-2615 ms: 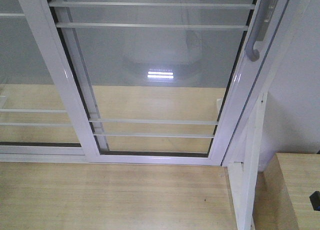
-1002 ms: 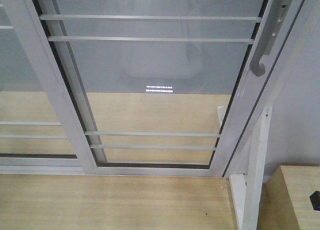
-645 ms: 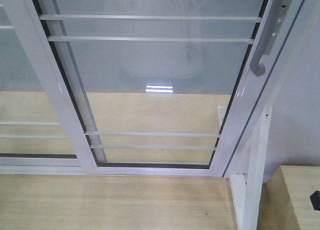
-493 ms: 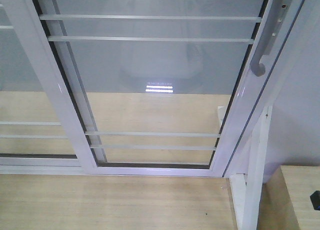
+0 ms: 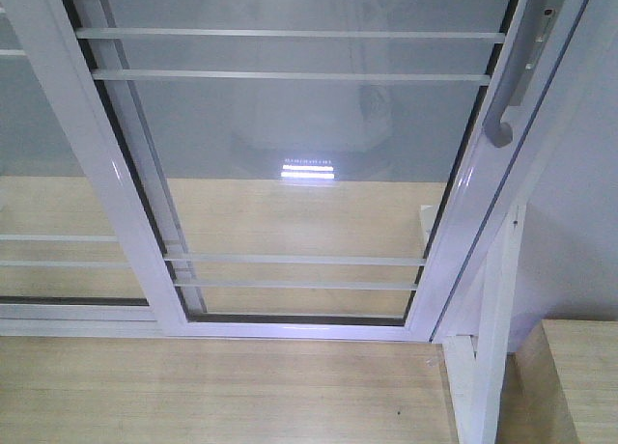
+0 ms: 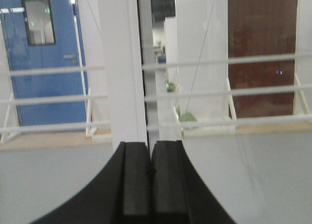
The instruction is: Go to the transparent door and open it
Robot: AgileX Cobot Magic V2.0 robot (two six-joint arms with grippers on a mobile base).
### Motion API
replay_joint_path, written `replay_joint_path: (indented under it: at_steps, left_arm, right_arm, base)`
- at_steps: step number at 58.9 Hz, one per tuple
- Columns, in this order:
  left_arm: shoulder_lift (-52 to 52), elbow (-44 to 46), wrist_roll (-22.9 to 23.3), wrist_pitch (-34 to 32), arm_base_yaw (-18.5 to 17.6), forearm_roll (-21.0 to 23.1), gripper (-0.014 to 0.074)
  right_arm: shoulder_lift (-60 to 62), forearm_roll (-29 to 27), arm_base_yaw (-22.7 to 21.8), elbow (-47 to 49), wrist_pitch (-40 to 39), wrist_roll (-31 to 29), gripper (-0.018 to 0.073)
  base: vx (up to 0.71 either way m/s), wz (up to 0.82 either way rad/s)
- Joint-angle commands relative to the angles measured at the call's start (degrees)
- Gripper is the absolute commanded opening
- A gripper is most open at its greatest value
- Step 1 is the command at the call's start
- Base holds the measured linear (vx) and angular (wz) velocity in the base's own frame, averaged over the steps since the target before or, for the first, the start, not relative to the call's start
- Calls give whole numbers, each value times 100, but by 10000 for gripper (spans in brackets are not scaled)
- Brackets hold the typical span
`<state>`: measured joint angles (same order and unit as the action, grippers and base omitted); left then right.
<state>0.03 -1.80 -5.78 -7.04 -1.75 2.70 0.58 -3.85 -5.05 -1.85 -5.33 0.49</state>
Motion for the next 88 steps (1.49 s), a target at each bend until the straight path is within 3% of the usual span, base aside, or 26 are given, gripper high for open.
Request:
replay_joint_path:
  at_steps: [1, 7, 13, 22, 29, 47, 63, 75, 88]
  left_arm:
    - [91, -10, 35, -939, -13, 19, -6]
    - [91, 346, 222, -1115, -13, 48, -6]
    - [178, 1074, 578, -467, -13, 64, -6]
    - [761, 2305, 401, 775, -13, 20, -6]
    - [1498, 3026, 318, 938, -13, 20, -6]
    - [3511, 3557, 323, 1110, -13, 20, -6]
    - [4293, 3557, 330, 909, -13, 64, -2]
    - [4325, 3557, 330, 777, -13, 64, 66]
    - [4325, 3557, 330, 774, -13, 64, 263]
  right_arm:
    - [-48, 9, -25, 180, -769, 43, -6]
    - [-48, 26, -25, 743, -403, 38, -5]
    - [-176, 26, -25, 1614, 378, -49, -5]
    - [-868, 61, -25, 3012, 1386, -95, -5]
    - [-1670, 129, -25, 3794, 1584, -137, -5]
    - [-3644, 22, -25, 4035, 1495, -131, -5]
    - [-4515, 22, -25, 4035, 1251, -86, 15]
    - [-4616, 168, -25, 4035, 970, -312, 132]
    - [-4616, 197, -25, 4035, 847, -843, 378]
  base:
    - [0, 0]
    - [0, 0]
    - [0, 0]
    - [0, 0]
    - [0, 0]
    - [0, 0]
    - [0, 0]
    - [0, 0]
    - [0, 0]
